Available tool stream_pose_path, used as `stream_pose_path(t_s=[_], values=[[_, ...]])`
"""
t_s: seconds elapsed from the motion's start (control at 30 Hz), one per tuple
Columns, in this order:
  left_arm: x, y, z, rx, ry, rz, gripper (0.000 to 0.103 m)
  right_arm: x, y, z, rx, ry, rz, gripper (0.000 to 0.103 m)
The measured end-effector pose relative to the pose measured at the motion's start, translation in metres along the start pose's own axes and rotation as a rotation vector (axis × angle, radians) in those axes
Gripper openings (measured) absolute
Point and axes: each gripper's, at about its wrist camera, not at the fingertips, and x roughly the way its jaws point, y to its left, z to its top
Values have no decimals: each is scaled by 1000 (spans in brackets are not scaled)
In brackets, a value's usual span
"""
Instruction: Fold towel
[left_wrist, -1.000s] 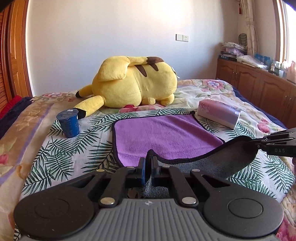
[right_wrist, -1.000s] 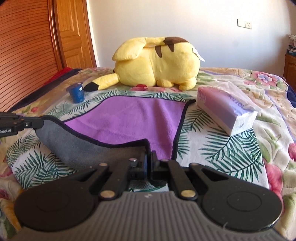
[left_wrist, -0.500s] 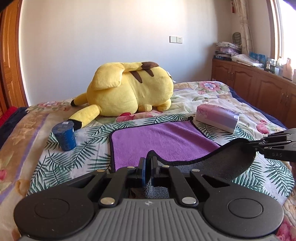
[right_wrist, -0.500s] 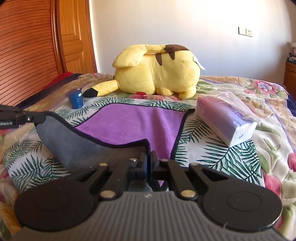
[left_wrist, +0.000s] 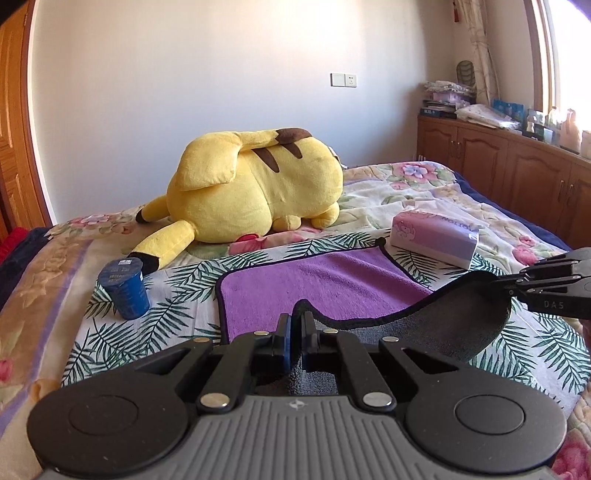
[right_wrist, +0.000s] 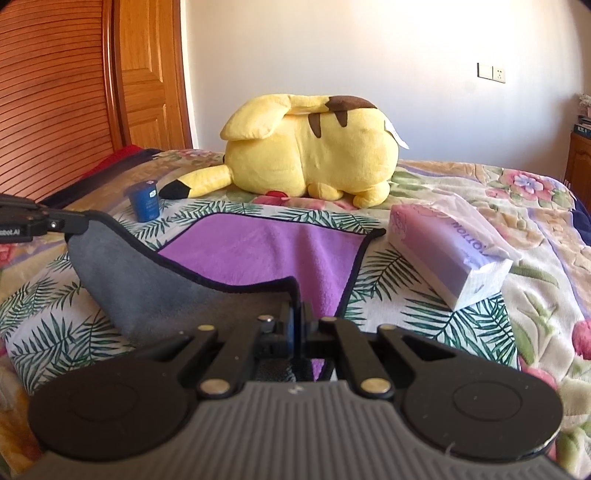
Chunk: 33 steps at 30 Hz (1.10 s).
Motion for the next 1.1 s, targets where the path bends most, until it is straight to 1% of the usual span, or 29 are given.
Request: stream_pose_path(t_s=[0.13, 0.5, 0.73, 1.1], values=[[3, 0, 4, 18, -7, -3, 0, 1, 0, 3, -11, -8, 0, 4], [6, 13, 18, 0, -34, 6, 0, 4, -3, 19, -35, -51, -4, 4], [17, 16, 30, 20, -51, 20, 0, 12, -6, 27, -57, -64, -11, 4], [46, 33, 48, 26, -50, 64, 0, 37, -12, 41, -107, -89, -29, 4]])
